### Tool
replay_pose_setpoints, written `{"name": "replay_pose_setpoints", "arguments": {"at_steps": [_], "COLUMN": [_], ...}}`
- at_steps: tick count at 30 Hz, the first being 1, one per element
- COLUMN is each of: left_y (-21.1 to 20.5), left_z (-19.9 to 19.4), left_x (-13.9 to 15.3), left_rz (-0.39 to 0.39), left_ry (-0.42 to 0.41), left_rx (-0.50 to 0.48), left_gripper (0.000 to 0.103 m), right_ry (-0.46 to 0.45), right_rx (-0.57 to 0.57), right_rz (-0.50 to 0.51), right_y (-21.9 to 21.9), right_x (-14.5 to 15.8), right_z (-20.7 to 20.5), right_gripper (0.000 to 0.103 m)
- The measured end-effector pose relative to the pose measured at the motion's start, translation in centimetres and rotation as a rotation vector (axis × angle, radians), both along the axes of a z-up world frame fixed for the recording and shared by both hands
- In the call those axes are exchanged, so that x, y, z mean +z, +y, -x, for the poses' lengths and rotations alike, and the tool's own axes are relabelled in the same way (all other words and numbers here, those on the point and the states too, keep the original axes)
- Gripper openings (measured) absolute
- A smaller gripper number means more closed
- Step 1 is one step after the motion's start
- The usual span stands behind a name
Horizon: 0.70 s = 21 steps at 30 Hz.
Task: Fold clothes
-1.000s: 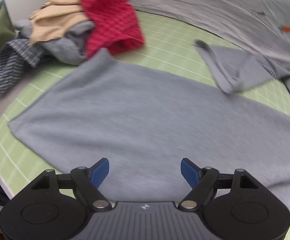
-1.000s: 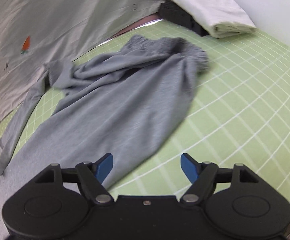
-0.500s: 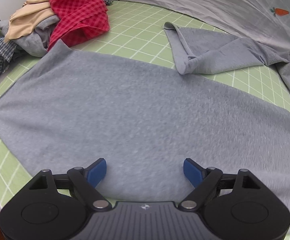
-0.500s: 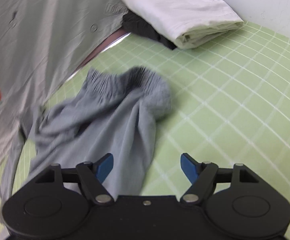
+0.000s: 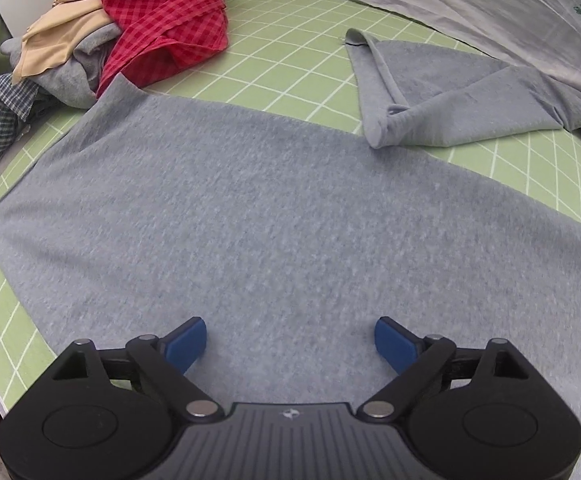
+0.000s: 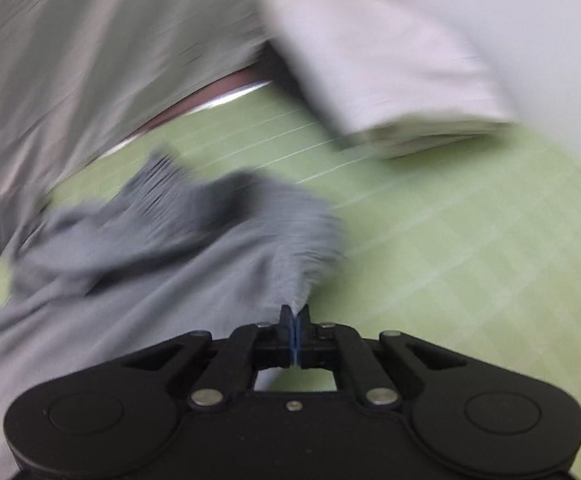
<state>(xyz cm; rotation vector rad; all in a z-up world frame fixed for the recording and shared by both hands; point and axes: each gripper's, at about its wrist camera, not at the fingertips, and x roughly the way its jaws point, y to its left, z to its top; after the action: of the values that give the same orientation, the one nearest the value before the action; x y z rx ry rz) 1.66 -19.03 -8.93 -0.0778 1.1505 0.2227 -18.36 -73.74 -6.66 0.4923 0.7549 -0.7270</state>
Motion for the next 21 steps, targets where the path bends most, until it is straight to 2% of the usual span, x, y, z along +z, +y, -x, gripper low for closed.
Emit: {"name": "replay_pose_setpoints", "arguments": {"at_steps": [3, 6, 8, 9, 10, 12, 14, 15, 16, 17, 19, 21], "left_y": [0.2, -0.1, -0.2, -0.2, -0.1, -0.2, -0.1, 0.0, 0.0, 0.1, 0.2, 0.4], "left_z": [0.0, 0.2, 0.4, 0.6, 0.8, 1.2, 1.6, 1.9, 2.1, 2.4, 3.1, 4.0], "left_x": [-0.2, -0.2, -0.2, -0.2, -0.2, -0.2, -0.2, -0.2, -0.2, -0.2, -0.3, -0.3], "left_rz": [0.026, 0.024, 0.025, 0.028, 0.032, 0.031, 0.031, 0.030, 0.029, 0.028, 0.023, 0.019], "left_ry": [0.004, -0.004, -0.010, -0.012, -0.015, -0.020, -0.025, -0.026, -0.028, -0.030, -0.033, -0.037], "left_rx": [-0.007, -0.013, -0.007, -0.004, -0.001, -0.008, -0.015, -0.018, -0.022, -0.026, -0.031, -0.036], "left_gripper": [0.097, 0.098, 0.098, 0.098, 0.098, 0.098, 0.098, 0.099, 0.099, 0.099, 0.099, 0.100], "right_ry": [-0.017, -0.031, -0.023, -0.018, -0.019, -0.042, -0.033, -0.021, -0.008, 0.005, 0.035, 0.054], "right_rx": [-0.099, -0.104, -0.129, -0.142, -0.158, -0.147, -0.102, -0.074, -0.041, -0.025, 0.001, -0.020], "right_rz": [-0.019, -0.057, -0.106, -0.131, -0.142, -0.159, -0.147, -0.130, -0.122, -0.105, -0.063, -0.019], "right_y": [-2.2, -2.4, -2.2, -2.1, -1.9, -1.5, -0.8, -0.4, -0.1, 0.2, 0.8, 0.9], "right_x": [-0.5, -0.9, -1.4, -1.7, -1.9, -2.2, -2.5, -2.5, -2.6, -2.7, -2.6, -2.2], "right_z": [3.2, 4.3, 4.4, 4.5, 4.6, 4.7, 4.4, 4.3, 4.2, 4.2, 4.3, 5.0], "right_gripper": [0.001, 0.004, 0.030, 0.053, 0.056, 0.054, 0.047, 0.031, 0.006, 0.001, 0.001, 0.001]}}
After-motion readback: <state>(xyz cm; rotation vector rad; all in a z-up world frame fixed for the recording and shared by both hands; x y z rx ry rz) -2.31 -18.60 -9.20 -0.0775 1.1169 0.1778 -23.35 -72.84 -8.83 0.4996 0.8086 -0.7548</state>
